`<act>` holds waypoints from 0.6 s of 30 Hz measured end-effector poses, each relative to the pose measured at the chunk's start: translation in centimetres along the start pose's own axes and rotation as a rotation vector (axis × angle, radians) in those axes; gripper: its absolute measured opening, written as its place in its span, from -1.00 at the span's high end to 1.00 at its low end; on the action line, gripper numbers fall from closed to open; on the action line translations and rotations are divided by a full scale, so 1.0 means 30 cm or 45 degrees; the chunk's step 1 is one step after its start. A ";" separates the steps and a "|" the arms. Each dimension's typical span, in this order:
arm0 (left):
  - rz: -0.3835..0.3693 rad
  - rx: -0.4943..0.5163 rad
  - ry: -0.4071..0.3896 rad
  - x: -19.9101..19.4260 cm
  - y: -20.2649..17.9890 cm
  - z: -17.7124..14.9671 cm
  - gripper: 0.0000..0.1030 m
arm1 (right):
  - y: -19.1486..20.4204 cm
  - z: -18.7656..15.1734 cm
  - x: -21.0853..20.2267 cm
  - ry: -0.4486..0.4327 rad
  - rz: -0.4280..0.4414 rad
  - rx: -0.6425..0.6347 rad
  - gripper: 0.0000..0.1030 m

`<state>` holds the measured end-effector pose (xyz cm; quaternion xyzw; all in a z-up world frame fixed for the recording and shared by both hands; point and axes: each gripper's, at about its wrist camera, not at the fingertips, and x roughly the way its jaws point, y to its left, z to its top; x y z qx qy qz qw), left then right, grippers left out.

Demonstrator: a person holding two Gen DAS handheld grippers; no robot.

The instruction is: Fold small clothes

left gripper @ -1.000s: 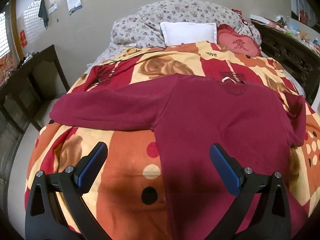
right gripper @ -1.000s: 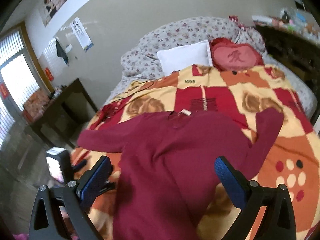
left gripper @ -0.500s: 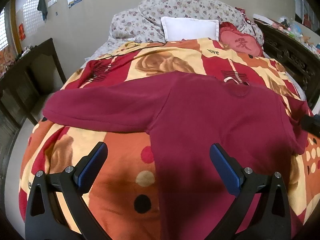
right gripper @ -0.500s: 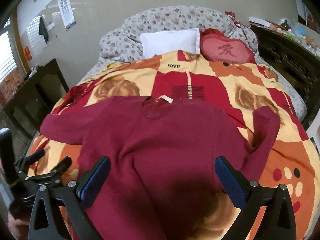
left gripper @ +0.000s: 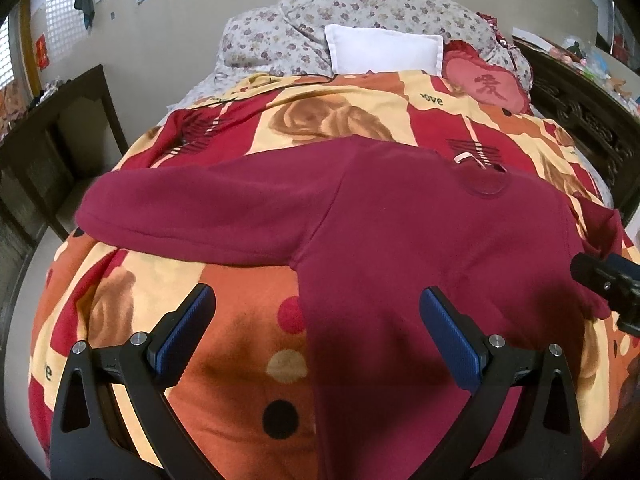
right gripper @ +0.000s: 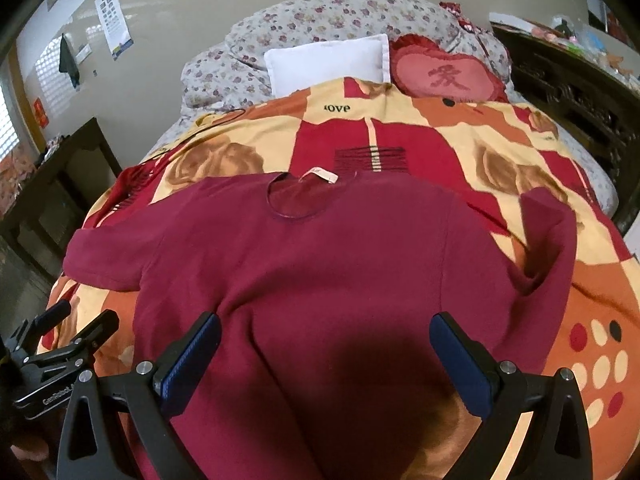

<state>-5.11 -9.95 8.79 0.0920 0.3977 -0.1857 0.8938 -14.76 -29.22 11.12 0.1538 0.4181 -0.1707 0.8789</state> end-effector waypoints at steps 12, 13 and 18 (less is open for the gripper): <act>0.003 -0.047 0.016 0.019 0.036 0.009 -0.99 | 0.017 -0.006 0.051 0.030 -0.014 -0.009 -1.00; 0.006 -0.050 0.019 0.022 0.041 0.010 -0.99 | 0.017 -0.007 0.053 0.031 -0.018 -0.008 -1.00; 0.016 -0.058 0.026 0.031 0.056 0.010 -0.99 | 0.014 -0.010 0.064 0.040 -0.023 0.013 -1.00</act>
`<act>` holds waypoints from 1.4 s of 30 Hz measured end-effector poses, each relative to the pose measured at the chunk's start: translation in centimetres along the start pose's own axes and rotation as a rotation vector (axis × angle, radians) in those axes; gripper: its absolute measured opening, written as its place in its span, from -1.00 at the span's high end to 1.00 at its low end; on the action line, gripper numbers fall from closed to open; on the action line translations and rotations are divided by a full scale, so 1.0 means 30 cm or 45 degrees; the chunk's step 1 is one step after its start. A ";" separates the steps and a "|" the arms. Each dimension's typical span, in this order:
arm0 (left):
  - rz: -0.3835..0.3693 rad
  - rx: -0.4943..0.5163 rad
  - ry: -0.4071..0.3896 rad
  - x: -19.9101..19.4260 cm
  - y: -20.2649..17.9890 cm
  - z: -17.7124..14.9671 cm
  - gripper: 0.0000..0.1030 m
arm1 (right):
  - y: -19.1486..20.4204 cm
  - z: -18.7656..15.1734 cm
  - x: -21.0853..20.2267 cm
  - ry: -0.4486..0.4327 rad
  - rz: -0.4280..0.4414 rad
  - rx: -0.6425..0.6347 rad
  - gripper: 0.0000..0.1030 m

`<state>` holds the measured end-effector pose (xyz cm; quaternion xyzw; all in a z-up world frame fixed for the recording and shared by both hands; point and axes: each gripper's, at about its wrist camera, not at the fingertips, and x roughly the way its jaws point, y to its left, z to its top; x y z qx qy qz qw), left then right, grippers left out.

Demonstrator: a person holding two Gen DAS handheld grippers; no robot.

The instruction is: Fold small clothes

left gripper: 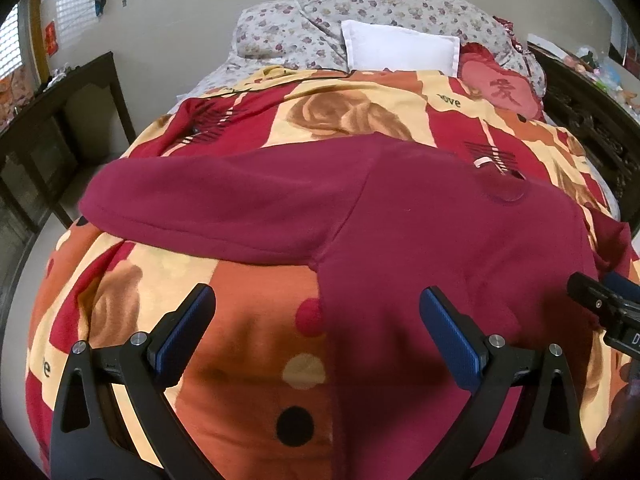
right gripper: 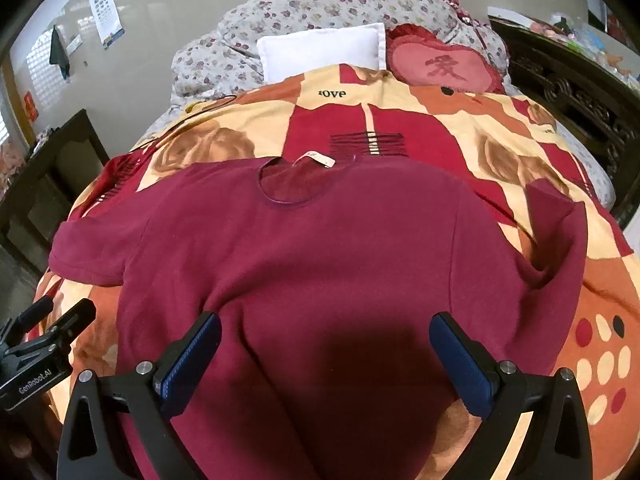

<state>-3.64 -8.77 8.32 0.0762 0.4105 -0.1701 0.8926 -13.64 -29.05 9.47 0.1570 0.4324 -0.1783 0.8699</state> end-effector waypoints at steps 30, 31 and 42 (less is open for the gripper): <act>0.188 -0.239 0.002 0.042 0.388 0.055 -0.99 | 0.065 0.005 0.064 0.055 0.095 -0.026 -1.00; 0.183 -0.237 0.005 0.041 0.385 0.055 -0.99 | 0.066 0.004 0.063 0.056 0.095 -0.028 -1.00; 0.164 -0.199 0.006 0.036 0.345 0.049 -0.99 | 0.074 0.002 0.060 0.056 0.103 -0.041 -1.00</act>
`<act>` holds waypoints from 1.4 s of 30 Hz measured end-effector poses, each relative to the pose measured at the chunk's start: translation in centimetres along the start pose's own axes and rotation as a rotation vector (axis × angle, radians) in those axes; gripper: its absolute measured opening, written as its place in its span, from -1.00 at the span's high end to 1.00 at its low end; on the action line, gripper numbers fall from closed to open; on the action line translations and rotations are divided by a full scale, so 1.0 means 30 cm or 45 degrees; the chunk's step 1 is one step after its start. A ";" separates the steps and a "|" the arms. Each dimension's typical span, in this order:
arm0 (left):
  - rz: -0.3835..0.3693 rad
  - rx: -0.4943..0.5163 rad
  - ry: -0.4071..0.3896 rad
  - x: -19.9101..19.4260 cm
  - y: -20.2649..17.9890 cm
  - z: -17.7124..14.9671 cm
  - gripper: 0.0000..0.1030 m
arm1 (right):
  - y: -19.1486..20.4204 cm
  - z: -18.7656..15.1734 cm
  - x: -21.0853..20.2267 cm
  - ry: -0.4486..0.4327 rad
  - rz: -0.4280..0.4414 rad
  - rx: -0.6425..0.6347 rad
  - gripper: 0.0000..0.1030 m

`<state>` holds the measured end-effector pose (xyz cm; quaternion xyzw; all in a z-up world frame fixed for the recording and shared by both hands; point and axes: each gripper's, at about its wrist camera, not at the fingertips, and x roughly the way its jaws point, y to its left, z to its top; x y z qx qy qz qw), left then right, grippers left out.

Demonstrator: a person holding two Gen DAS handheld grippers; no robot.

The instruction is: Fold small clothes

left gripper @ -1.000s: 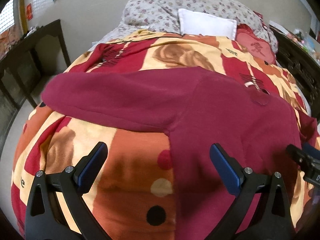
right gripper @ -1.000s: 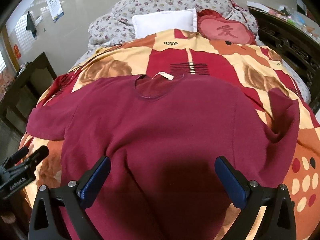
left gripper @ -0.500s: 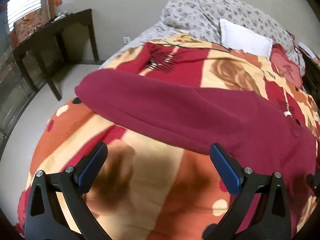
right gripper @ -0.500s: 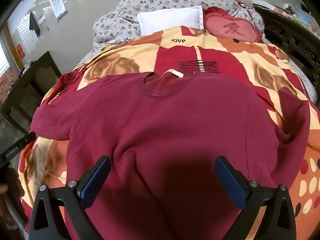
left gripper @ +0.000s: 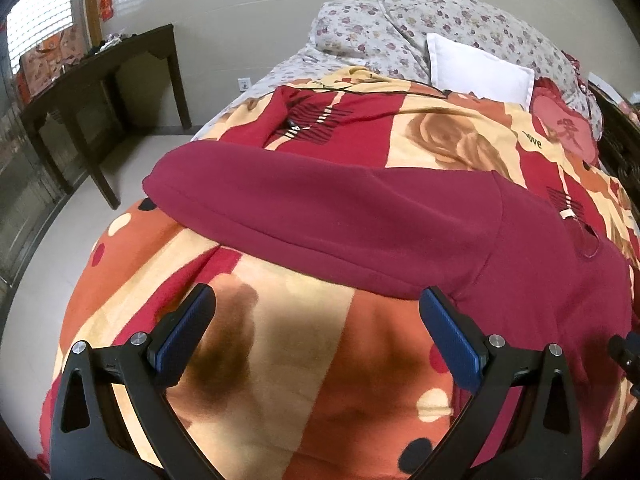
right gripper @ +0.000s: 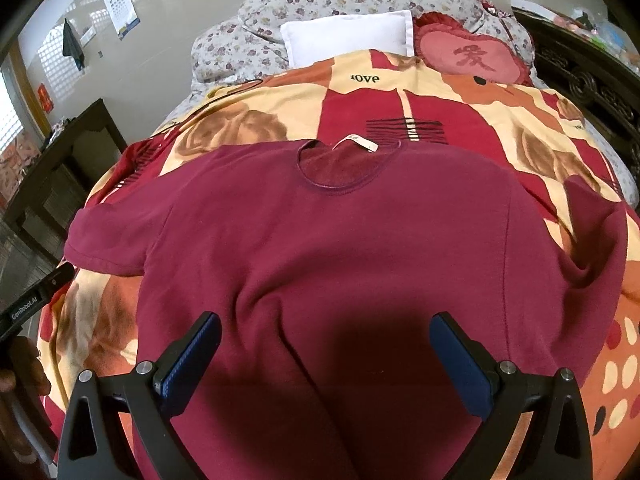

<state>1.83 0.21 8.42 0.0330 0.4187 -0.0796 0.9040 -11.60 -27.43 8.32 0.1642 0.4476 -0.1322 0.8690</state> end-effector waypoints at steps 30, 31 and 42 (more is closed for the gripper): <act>-0.139 -0.740 0.134 0.381 0.594 0.177 0.06 | 0.134 0.021 0.086 0.108 0.166 -0.075 -1.00; -0.140 -0.743 0.133 0.389 0.591 0.178 0.18 | 0.133 0.021 0.087 0.110 0.167 -0.073 -1.00; -0.150 -0.645 -0.044 0.215 0.538 0.229 0.84 | 0.097 0.017 0.076 0.105 0.186 -0.025 -1.00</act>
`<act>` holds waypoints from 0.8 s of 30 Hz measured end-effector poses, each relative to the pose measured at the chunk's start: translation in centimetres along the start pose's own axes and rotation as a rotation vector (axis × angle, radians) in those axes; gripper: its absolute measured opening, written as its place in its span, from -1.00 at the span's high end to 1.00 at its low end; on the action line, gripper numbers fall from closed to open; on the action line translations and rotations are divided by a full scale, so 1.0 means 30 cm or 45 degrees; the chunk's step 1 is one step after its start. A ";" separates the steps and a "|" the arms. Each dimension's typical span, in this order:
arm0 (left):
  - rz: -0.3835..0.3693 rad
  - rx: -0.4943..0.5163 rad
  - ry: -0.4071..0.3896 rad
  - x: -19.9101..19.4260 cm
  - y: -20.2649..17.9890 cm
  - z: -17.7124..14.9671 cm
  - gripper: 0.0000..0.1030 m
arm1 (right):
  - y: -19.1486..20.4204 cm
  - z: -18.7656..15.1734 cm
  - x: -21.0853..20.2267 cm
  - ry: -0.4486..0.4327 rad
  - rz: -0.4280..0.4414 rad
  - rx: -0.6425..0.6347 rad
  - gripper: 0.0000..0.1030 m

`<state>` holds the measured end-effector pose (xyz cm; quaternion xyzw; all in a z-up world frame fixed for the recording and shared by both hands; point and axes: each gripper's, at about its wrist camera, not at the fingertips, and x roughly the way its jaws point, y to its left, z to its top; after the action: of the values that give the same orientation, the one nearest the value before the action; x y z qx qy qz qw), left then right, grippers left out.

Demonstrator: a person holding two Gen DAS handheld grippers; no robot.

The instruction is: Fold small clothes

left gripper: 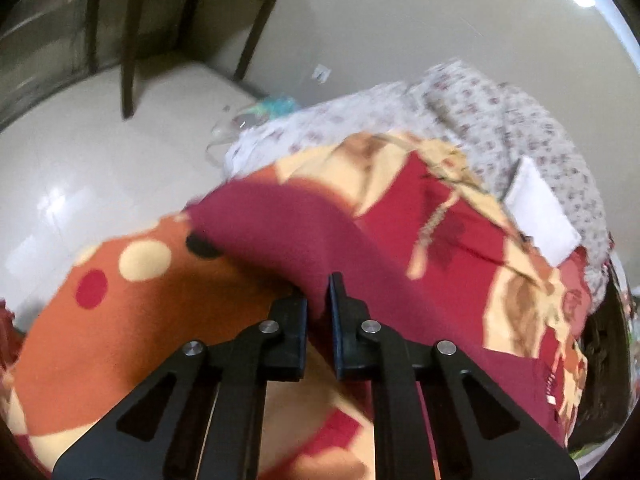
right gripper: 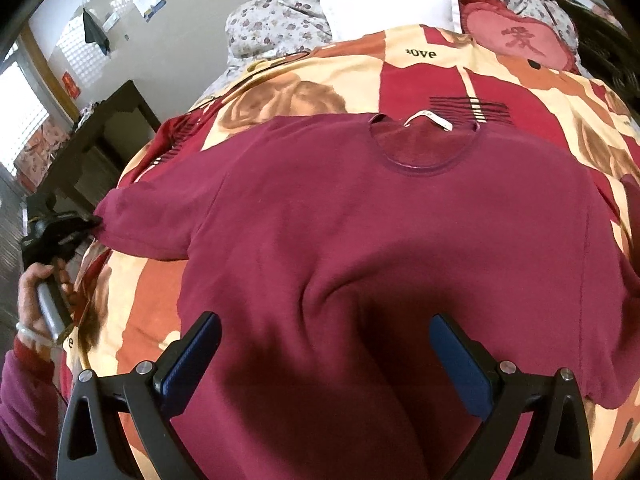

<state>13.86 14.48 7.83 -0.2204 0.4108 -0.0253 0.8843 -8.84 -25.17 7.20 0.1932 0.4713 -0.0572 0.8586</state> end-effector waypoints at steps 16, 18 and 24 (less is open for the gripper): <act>-0.466 0.418 0.062 -0.218 -0.564 -0.292 0.85 | -0.111 -0.017 -0.111 -0.075 -0.019 0.117 -1.00; -0.504 0.483 0.094 -0.211 -0.647 -0.360 0.85 | -0.137 -0.020 -0.125 -0.086 -0.029 0.138 -1.00; -0.535 0.612 0.250 -0.100 -0.837 -0.598 0.86 | -0.216 -0.035 -0.150 -0.099 -0.062 0.203 -1.00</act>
<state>2.09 -14.10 10.14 -0.0820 0.4220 -0.3242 0.8427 -13.95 -31.09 8.63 0.2469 0.4362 -0.1230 0.8565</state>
